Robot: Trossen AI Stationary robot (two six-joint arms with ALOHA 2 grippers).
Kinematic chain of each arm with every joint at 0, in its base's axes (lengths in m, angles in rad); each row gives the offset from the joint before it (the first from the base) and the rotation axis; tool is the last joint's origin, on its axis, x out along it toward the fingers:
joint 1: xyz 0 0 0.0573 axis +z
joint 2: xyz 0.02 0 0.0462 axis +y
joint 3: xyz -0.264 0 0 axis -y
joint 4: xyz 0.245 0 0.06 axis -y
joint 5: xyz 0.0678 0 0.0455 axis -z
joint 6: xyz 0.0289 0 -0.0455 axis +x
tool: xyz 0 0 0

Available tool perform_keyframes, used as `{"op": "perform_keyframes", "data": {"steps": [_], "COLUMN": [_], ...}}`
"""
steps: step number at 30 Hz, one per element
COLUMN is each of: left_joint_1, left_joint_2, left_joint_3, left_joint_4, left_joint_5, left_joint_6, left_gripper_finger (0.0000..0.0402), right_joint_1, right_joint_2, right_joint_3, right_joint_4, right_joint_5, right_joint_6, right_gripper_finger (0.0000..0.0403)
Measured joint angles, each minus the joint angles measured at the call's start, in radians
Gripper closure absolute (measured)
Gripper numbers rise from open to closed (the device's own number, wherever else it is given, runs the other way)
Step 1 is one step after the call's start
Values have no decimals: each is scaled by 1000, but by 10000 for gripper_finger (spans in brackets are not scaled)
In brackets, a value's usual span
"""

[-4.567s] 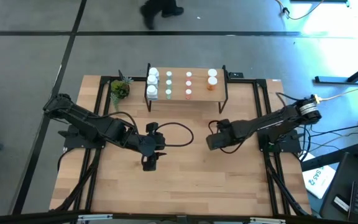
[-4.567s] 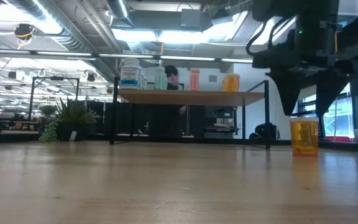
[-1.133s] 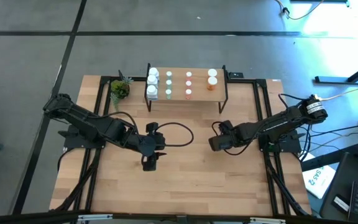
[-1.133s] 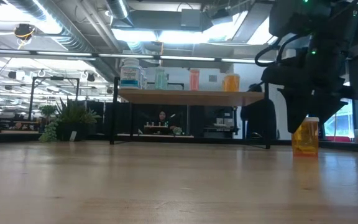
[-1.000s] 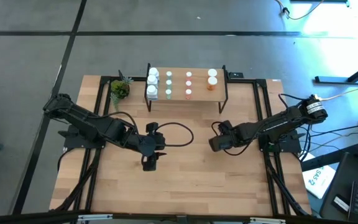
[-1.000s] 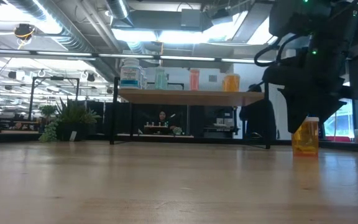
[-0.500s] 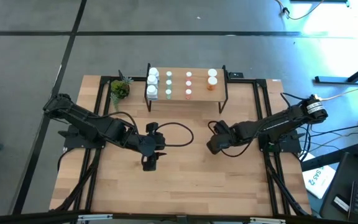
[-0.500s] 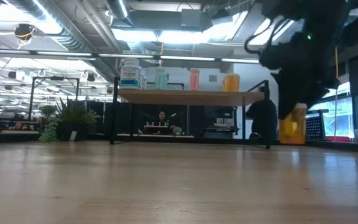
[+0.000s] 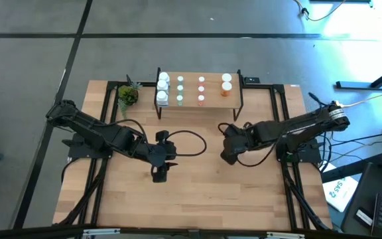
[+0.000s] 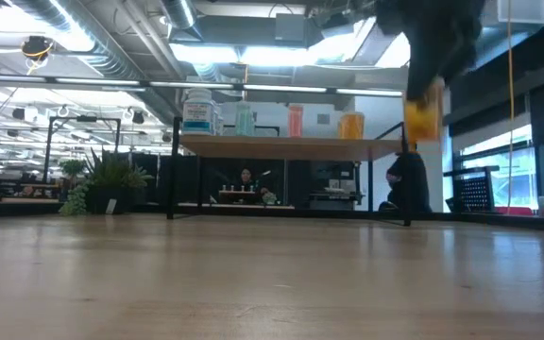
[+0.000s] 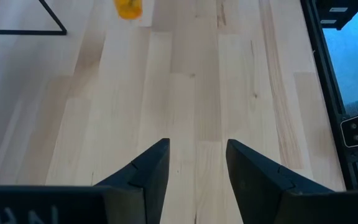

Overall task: Pick and place medicine bottles onto shelf by color
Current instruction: Put the orange pill bottle on the shelf aligned with the other orange pill bottles

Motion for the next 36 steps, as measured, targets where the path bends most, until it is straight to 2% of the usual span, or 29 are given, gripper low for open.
{"op": "perform_keyframes", "data": {"steps": [4,9,12,16,24,30,36], "left_joint_1": [0,0,0,0,0,0,0], "left_joint_2": [0,0,0,0,0,0,0], "left_joint_3": [0,0,0,0,0,0,0], "left_joint_4": [0,1,4,10,10,9,8], "left_joint_5": [-27,-179,-237,-242,-243,-244,-244], "left_joint_6": [-17,-106,-112,-109,-109,-108,-108], "left_gripper_finger": [250,250,250,250,250,250,250], "right_joint_1": [-23,-101,-163,-264,-455,-517,-543], "right_joint_2": [0,-1,-1,-1,1,32,88], "right_joint_3": [131,256,300,320,314,314,312], "right_joint_4": [-97,-181,-185,-183,-132,-73,-71], "right_joint_5": [1,-7,-43,-87,-96,-135,-125], "right_joint_6": [-86,-244,-343,-442,-567,-614,-646], "right_gripper_finger": [192,192,192,192,192,192,192]}}
